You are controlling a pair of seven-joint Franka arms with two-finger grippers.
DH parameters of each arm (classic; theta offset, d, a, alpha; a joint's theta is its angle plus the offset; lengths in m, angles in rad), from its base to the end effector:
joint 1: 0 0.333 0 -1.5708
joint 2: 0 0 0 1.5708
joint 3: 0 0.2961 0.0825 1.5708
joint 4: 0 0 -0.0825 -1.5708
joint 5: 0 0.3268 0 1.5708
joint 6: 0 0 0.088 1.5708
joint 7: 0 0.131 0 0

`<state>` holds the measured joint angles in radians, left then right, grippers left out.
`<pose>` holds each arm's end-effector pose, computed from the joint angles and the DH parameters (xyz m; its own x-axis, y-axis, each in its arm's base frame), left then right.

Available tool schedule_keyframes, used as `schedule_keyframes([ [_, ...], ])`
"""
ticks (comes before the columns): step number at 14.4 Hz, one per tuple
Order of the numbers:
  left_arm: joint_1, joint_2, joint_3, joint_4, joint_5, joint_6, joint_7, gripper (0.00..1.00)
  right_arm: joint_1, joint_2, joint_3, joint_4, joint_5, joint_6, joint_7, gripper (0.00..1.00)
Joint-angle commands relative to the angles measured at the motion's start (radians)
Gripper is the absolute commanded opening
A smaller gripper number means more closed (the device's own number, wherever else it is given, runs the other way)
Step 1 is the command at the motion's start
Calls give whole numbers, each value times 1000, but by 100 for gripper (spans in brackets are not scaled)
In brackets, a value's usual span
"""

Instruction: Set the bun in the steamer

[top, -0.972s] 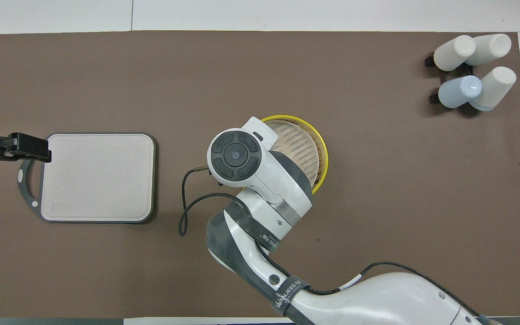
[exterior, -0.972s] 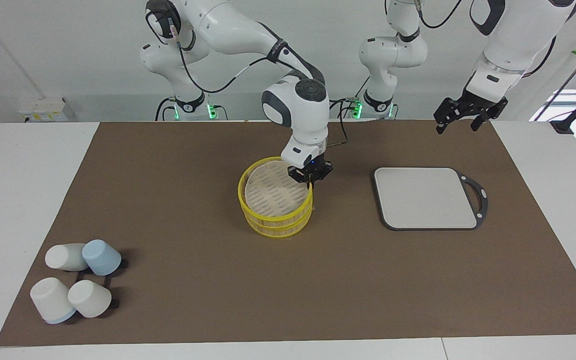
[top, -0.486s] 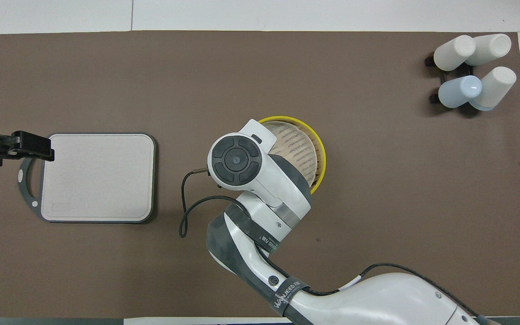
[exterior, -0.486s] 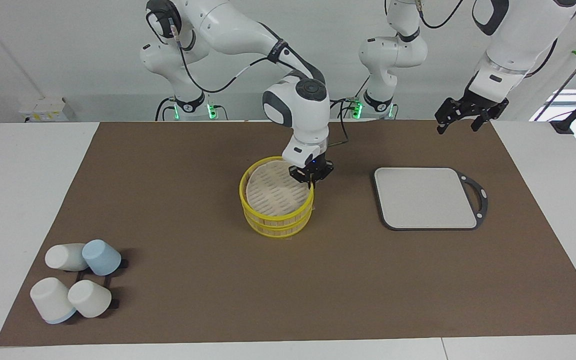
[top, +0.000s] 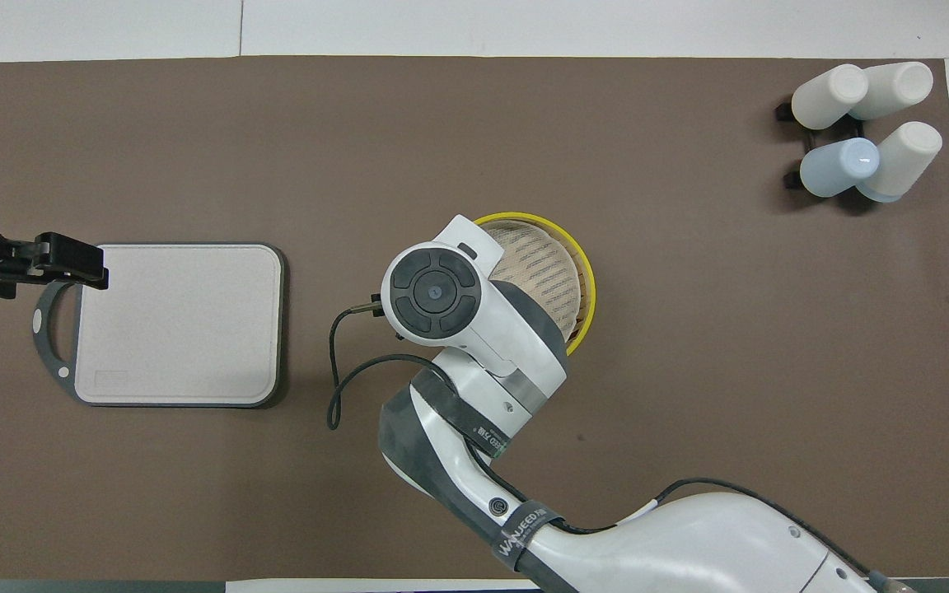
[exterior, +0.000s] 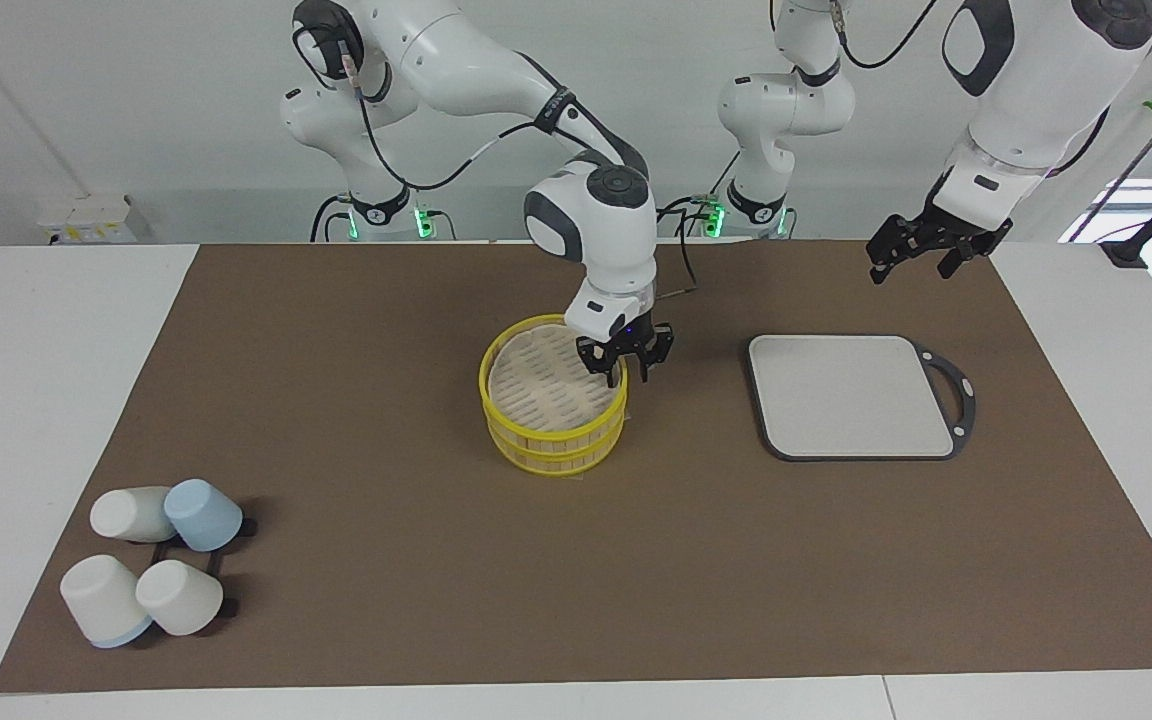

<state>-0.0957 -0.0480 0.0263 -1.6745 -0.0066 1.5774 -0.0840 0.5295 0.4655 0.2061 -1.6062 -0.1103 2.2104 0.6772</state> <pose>0.4794 -0.0339 0.5617 0.9987 0.0146 -0.0496 0.0148 -0.9999 0.0037 0.4878 0.4114 0.3635 0.9893 0.0834 0.1194 0.0943 -0.9915 -0.0892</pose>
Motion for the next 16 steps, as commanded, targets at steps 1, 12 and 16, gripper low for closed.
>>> schedule_keyframes([
  [1, 14, -7, -2, 31, -18, -19, 18, 100, -28, -16, 4, 28, -11, -43, -10, 100],
  [12, 13, -10, -2, 25, -29, -11, 23, 100, -472, -445, 7, 57, 69, -690, -445, 100],
  [16, 14, -13, 0, 25, -35, -7, 23, 100, -546, -478, -31, 60, 81, -724, -596, 100],
])
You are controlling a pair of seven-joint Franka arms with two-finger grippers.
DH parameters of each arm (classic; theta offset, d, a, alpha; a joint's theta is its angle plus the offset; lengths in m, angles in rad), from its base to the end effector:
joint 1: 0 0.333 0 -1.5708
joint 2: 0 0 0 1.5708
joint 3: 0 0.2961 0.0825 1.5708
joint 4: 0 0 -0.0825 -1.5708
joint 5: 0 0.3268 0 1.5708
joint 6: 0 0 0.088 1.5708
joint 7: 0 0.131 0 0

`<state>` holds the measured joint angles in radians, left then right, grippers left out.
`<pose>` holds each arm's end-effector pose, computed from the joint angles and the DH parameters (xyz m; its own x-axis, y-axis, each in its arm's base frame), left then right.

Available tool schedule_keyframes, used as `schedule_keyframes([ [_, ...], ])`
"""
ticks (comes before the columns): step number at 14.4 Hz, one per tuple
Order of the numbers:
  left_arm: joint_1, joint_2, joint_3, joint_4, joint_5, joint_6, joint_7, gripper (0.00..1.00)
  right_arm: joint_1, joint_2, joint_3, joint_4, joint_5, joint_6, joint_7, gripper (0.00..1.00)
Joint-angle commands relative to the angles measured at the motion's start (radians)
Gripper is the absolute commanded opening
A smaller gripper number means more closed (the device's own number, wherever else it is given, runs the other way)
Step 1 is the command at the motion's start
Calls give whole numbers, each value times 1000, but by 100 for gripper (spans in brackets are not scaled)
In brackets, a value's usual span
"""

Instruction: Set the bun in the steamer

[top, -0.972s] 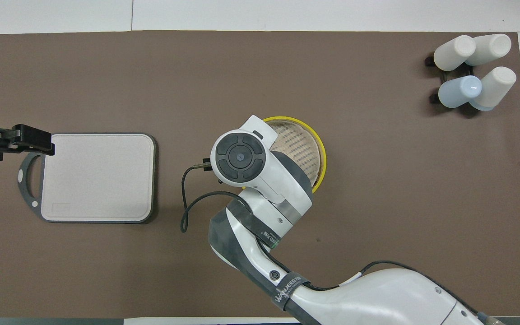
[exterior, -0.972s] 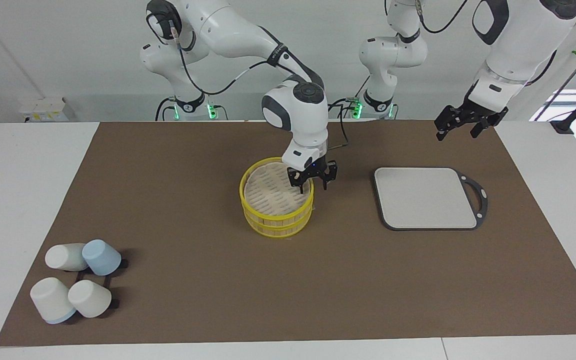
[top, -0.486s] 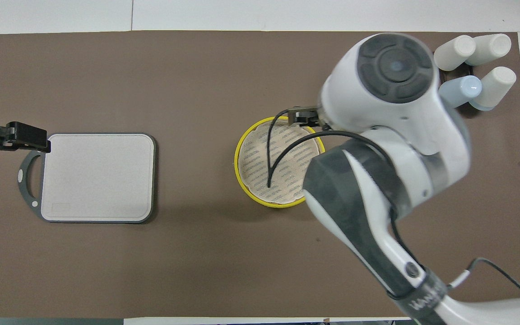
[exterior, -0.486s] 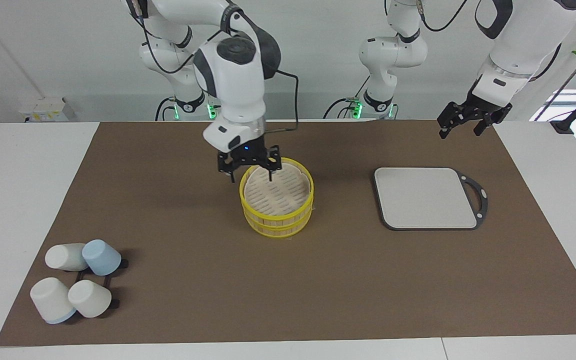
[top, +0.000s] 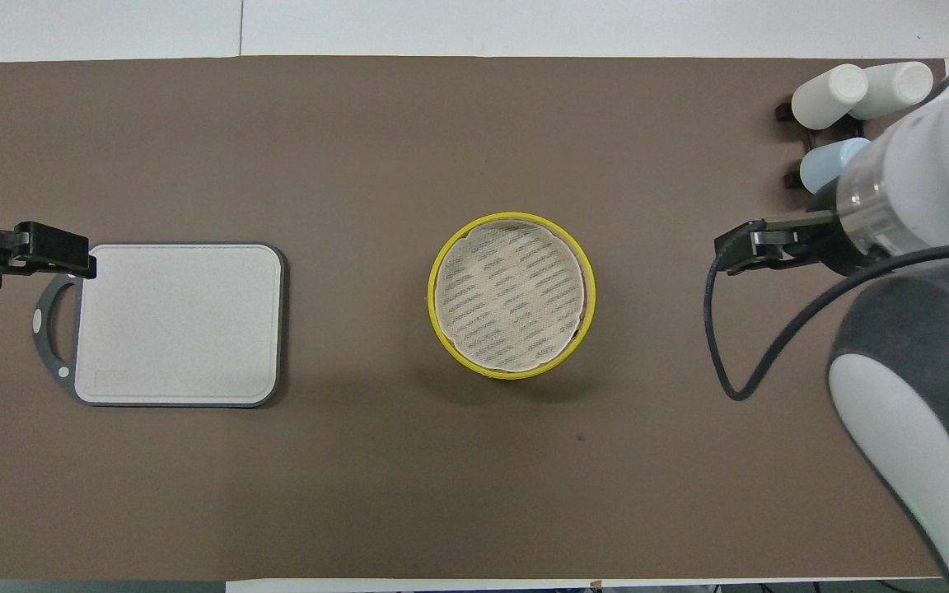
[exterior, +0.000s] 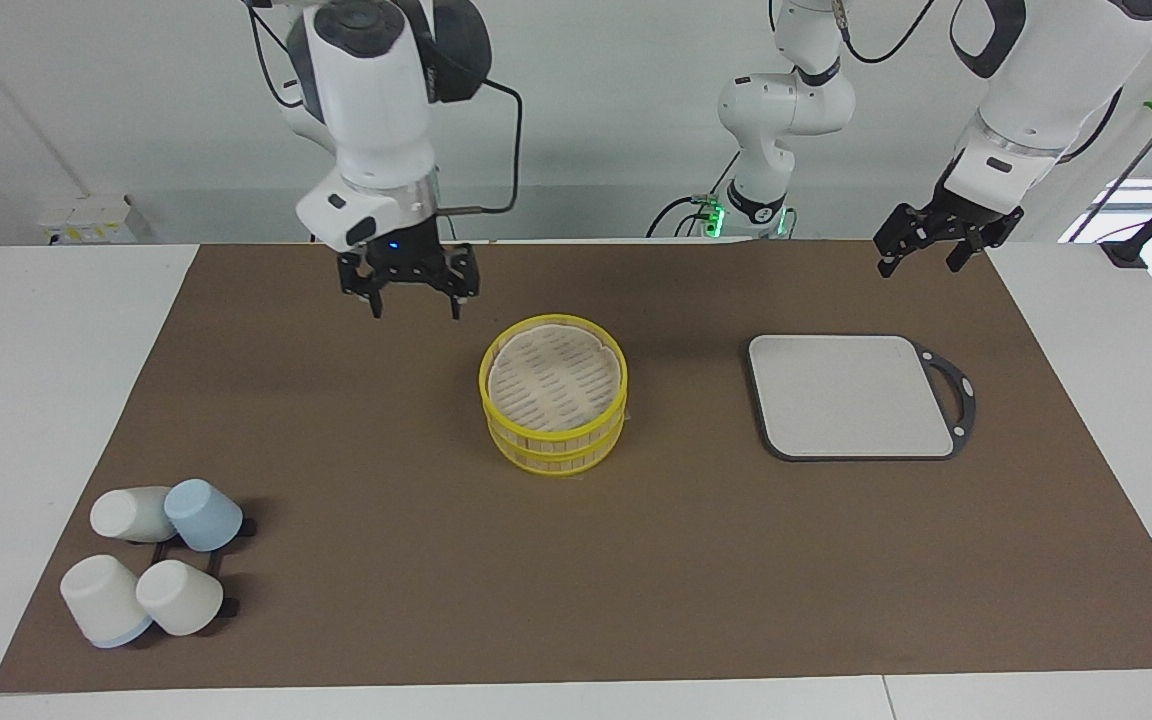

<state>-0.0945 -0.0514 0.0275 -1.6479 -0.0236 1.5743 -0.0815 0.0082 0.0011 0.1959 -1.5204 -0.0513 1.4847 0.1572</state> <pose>0.4798 -0.0350 0.5741 0.9996 0.0145 -0.0242 0.0151 -0.9996 0.0231 0.4796 0.0920 0.5936 0.9987 0.0426 -0.0282 0.0441 -0.9974 0.0561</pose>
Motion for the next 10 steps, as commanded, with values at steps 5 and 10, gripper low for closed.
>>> schedule_keyframes([
  [5, 13, -11, -3, -1, -18, -4, 20, 100, 59, -3, -150, -24, 48, 45, -113, 100],
  [10, 13, -13, -3, -6, -18, -5, 19, 100, 65, -1, -170, -23, 42, 39, -122, 100],
])
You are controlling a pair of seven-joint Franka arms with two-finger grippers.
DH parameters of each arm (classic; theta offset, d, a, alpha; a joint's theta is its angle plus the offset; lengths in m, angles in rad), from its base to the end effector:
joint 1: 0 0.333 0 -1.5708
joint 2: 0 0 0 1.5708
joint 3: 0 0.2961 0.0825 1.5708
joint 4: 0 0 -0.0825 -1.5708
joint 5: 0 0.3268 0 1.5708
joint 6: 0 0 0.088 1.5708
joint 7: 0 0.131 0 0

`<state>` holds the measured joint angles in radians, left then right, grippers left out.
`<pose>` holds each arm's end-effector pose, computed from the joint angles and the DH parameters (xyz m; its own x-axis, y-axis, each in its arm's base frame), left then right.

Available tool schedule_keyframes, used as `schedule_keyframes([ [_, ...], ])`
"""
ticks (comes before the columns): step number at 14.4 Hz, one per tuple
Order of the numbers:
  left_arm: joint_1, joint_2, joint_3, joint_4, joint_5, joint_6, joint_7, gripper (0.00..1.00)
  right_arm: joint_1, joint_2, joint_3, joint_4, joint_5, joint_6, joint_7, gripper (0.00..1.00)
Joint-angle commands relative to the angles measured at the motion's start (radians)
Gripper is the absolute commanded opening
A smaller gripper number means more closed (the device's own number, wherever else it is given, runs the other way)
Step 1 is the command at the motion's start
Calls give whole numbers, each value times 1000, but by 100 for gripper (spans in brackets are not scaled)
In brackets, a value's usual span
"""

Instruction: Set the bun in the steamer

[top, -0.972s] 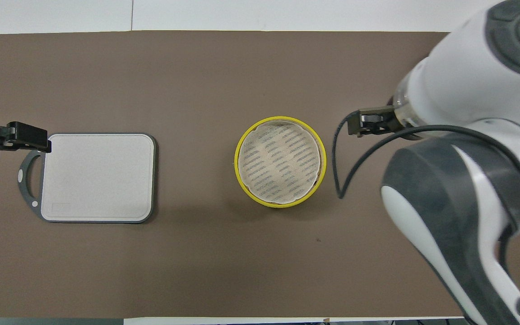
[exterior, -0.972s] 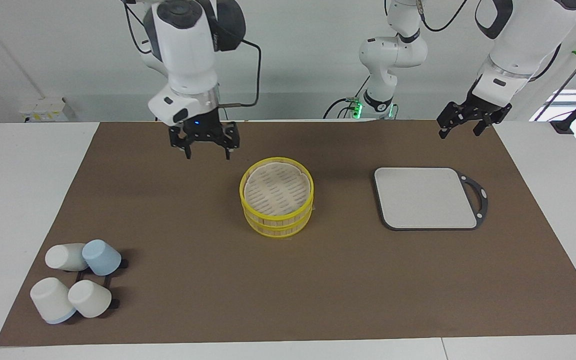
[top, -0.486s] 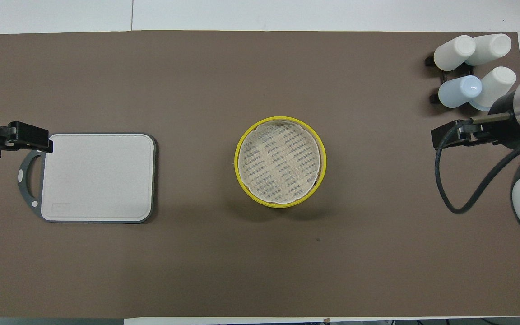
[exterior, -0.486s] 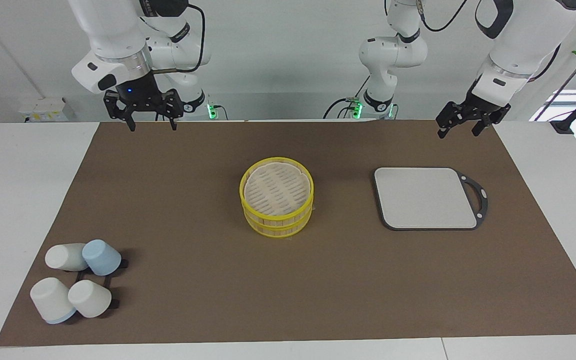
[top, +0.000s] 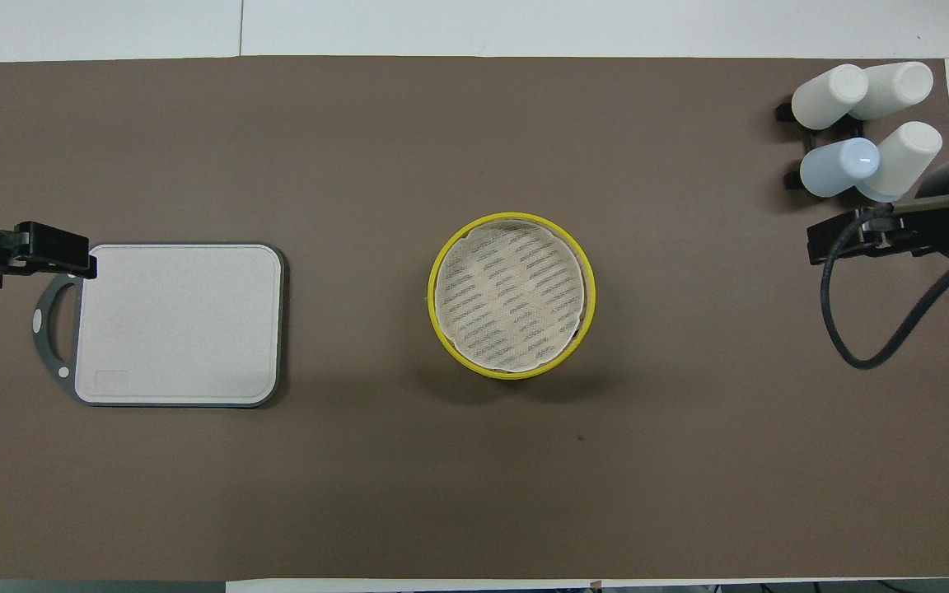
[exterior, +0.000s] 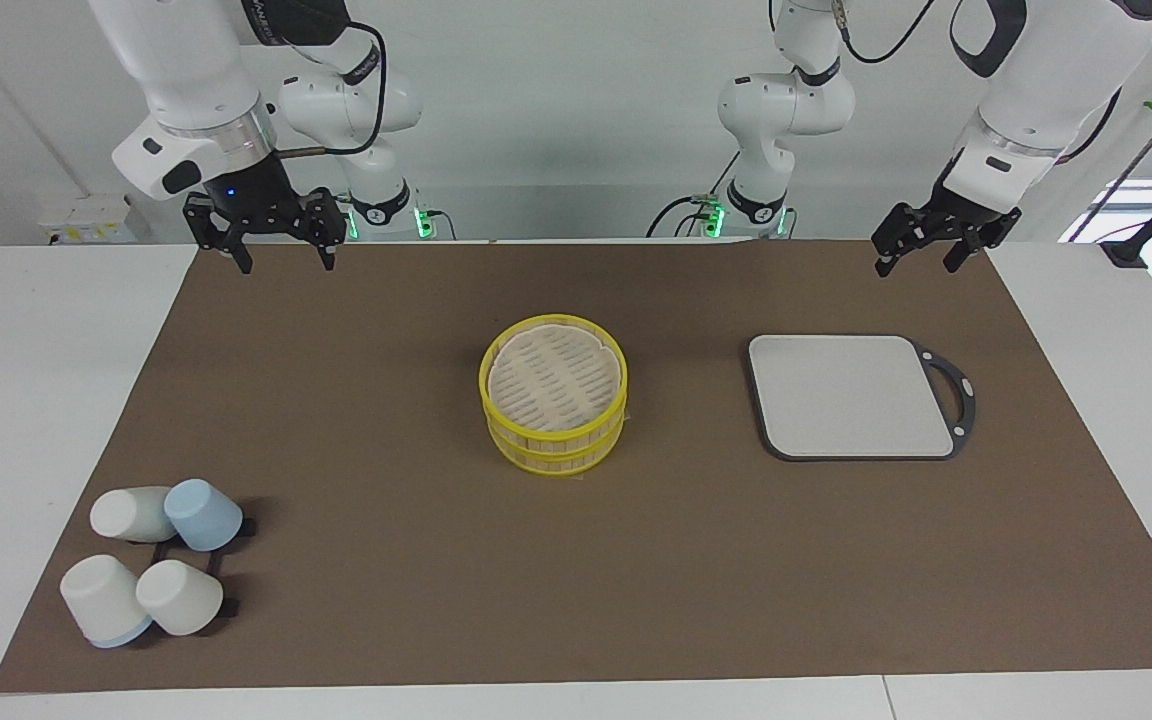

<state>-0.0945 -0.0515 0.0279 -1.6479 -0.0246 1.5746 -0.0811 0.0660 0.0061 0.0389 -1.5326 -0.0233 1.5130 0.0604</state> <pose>0.4798 -0.0349 0.5742 0.9996 0.0145 -0.0239 0.0151 -0.9996 0.0242 0.4905 0.0484 0.5884 0.9988 0.0431 -0.0242 0.0437 -0.9987 0.0245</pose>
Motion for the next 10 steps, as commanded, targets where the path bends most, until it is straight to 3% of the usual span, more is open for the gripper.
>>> schedule_keyframes([
  [1, 13, -13, -3, -6, -17, -7, 18, 100, 23, -5, -13, -9, 8, -8, -25, 100],
  [10, 12, -13, -5, -4, -17, -5, 18, 100, -35, -6, -28, 3, 23, -20, -25, 100],
])
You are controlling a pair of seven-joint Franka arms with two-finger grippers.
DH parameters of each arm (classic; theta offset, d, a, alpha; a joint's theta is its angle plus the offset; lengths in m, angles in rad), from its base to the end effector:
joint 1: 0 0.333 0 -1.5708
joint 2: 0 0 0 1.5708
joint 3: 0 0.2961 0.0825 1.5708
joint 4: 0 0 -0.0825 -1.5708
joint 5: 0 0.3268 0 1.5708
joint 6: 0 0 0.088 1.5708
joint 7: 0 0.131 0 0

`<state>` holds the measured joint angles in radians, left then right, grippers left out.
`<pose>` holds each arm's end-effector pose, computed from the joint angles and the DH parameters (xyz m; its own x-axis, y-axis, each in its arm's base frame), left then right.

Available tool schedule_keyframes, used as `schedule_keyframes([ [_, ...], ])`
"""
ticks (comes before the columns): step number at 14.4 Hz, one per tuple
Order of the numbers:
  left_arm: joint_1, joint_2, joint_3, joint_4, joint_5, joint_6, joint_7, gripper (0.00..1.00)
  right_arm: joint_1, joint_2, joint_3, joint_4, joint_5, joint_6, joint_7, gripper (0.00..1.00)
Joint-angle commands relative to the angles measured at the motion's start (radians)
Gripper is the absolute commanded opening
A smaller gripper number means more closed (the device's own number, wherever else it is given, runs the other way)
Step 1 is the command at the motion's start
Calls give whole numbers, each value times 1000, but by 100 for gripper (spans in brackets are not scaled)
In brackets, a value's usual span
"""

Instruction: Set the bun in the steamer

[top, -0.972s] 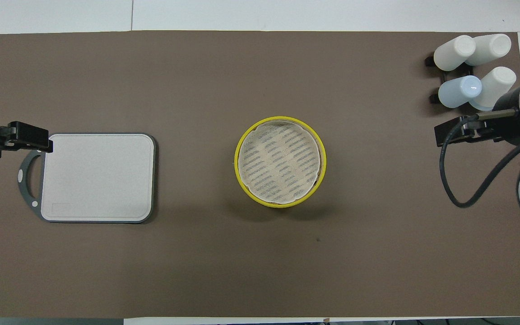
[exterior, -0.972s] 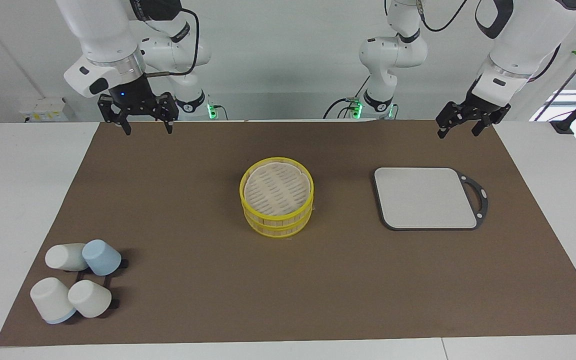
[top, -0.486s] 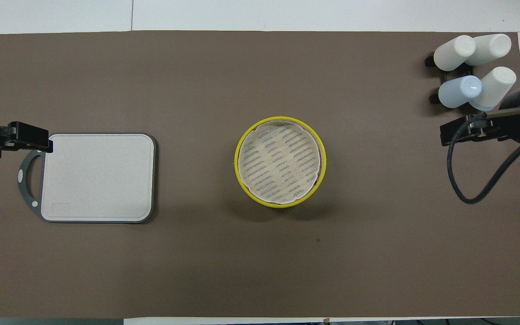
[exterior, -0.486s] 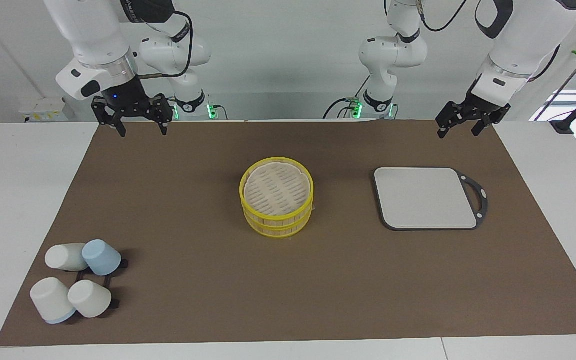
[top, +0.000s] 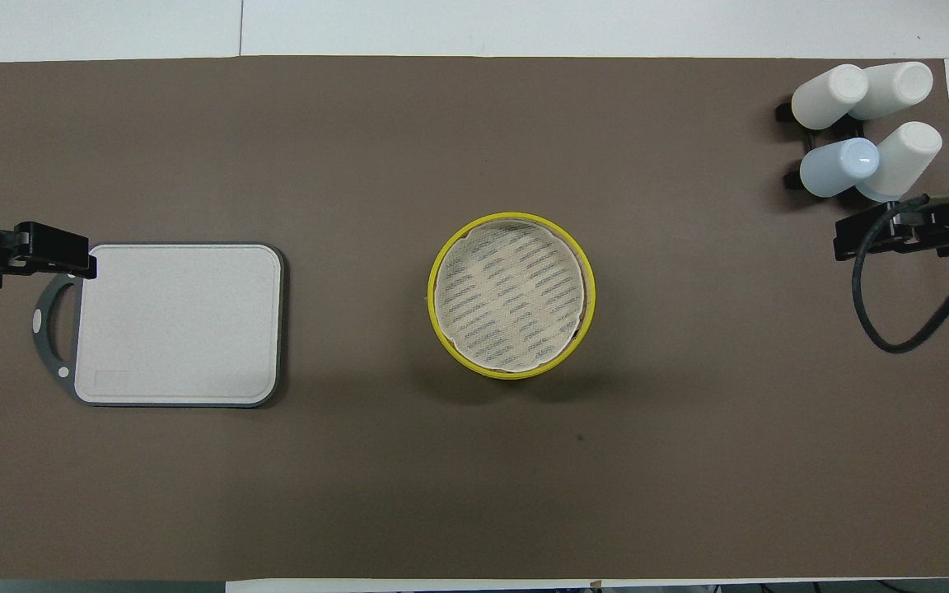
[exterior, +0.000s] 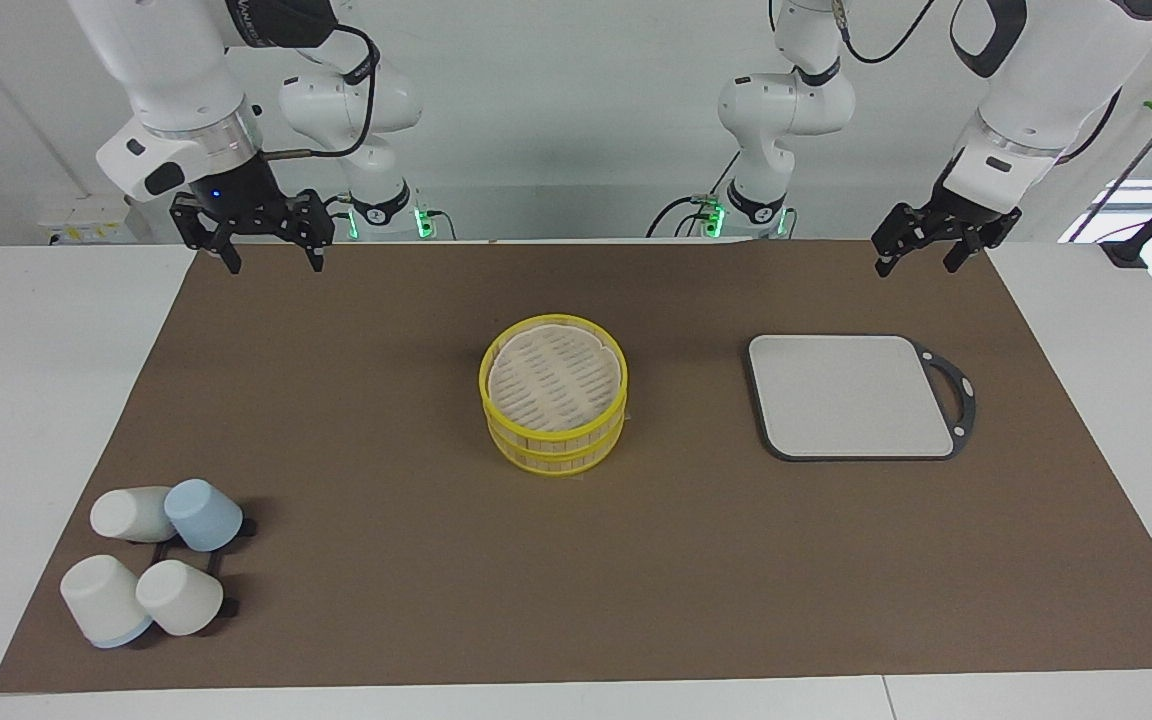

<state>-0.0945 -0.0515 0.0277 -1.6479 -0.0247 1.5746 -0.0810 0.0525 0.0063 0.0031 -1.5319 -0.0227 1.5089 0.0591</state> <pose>0.4798 -0.0350 0.5742 0.9996 0.0142 -0.0239 0.0148 -0.9996 0.0243 0.4918 0.0243 0.5882 0.9996 -0.0049 -0.0279 -0.0042 -0.9997 0.0243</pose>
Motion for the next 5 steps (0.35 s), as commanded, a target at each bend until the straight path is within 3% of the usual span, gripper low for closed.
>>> schedule_keyframes([
  [1, 10, -13, -3, -4, -15, -5, 20, 100, -20, -8, 8, 3, 23, -29, -24, 100],
  [5, 10, -13, -5, -4, -14, -4, 20, 100, -20, -6, 6, 3, 20, -33, -24, 100],
])
